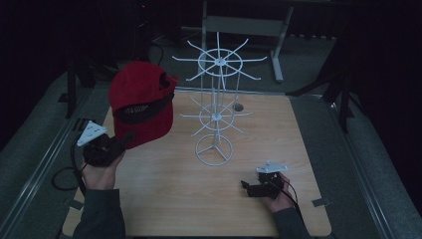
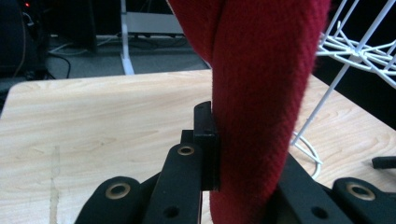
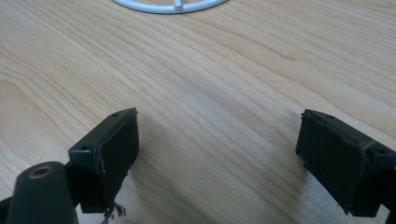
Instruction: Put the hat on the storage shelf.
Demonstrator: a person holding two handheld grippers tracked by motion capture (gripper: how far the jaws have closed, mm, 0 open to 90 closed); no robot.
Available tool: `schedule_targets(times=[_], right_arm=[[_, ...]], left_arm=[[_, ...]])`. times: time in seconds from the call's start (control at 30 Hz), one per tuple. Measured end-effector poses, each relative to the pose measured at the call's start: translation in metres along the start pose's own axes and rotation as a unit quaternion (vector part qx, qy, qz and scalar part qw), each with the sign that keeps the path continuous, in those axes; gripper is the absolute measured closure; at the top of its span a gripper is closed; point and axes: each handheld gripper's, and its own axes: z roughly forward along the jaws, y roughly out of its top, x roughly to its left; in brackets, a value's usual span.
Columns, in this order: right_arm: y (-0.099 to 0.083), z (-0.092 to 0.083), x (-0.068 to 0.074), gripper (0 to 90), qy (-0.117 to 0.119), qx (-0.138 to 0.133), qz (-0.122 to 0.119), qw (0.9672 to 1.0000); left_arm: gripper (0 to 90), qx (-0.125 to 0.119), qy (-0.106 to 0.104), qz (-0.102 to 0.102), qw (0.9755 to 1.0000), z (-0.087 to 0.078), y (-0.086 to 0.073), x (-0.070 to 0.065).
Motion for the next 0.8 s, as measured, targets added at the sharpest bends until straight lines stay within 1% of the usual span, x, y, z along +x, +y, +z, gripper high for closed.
schedule_targets(times=[0.23,0.5,0.63,0.8], right_arm=[[0.0,0.0,0.0,13.1,0.0,0.0,0.0,1.0],[0.0,0.0,0.0,13.1,0.0,0.0,0.0,1.0],[0.0,0.0,0.0,13.1,0.0,0.0,0.0,1.0],[0.0,0.0,0.0,13.1,0.0,0.0,0.0,1.0]], left_arm=[[86.3,-0.012,0.005,0.003,0.9999,-0.003,0.009,-0.002],[86.2,-0.023,0.011,0.001,0.9997,-0.004,0.018,-0.003],[86.3,-0.033,0.007,0.001,0.9994,-0.006,0.022,-0.006],[86.2,-0.038,0.005,0.004,0.9993,-0.007,0.026,-0.01]])
